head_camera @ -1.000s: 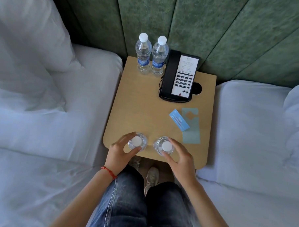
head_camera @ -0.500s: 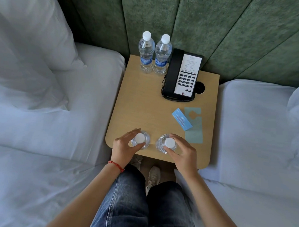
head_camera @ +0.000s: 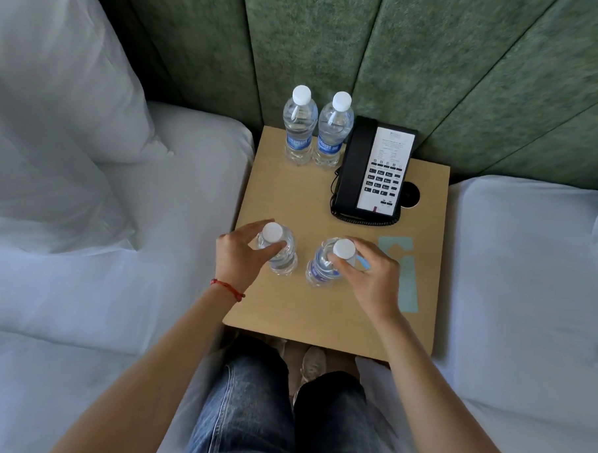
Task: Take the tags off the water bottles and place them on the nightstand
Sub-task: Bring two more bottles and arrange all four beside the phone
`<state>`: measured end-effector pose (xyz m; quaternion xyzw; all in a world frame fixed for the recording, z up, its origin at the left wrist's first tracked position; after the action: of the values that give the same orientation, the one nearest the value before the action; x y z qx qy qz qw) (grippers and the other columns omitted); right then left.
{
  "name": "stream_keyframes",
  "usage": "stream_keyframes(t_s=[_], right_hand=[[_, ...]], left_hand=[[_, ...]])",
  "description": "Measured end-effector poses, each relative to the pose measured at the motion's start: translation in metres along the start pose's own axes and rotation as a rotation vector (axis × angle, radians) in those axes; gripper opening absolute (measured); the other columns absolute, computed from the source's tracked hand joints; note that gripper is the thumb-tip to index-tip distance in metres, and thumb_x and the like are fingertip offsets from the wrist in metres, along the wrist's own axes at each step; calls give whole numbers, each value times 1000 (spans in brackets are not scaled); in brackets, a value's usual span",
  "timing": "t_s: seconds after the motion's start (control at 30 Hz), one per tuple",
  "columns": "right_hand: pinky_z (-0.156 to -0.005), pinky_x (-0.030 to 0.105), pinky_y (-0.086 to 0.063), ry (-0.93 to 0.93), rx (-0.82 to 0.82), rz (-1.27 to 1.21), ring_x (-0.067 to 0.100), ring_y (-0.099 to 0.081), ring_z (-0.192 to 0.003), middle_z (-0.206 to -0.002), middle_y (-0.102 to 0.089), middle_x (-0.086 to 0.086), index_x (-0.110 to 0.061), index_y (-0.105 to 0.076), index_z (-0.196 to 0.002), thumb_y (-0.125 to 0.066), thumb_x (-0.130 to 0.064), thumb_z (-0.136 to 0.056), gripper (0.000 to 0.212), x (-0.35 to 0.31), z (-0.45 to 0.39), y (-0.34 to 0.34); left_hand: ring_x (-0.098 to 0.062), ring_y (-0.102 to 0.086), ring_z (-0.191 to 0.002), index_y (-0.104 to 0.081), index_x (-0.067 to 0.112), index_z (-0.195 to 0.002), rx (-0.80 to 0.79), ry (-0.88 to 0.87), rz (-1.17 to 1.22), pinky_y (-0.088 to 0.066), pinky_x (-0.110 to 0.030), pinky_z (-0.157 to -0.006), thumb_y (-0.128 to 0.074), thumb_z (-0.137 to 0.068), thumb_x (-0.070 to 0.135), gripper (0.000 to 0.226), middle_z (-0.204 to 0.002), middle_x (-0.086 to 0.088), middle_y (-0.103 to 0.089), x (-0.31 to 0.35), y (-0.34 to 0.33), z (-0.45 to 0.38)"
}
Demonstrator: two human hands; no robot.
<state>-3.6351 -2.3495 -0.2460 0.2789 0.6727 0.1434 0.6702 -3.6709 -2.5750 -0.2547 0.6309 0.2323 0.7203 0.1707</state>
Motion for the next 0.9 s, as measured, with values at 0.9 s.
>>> stream_keyframes(t_s=[0.9], right_hand=[[-80,4,-41,13,-70,-73,9,-61,-90,-97,-68,0,-3,-69,-101,-77,-13,-72,32,1,-177,-44]], left_hand=[[-10,-60,-96,-67,6,-107,-216,-147,32,-44,-14,-89,-78,-68,7,41,-107,-6,-68,27,-47,-183]])
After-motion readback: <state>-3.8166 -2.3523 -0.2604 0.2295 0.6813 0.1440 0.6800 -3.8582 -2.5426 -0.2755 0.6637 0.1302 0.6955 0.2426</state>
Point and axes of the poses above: each hand's wrist, its own z-axis away from the middle knuckle, its own y-axis out of the back of the hand, x = y × z, the point moved 7 cm from there along -z, towards the middle knuckle
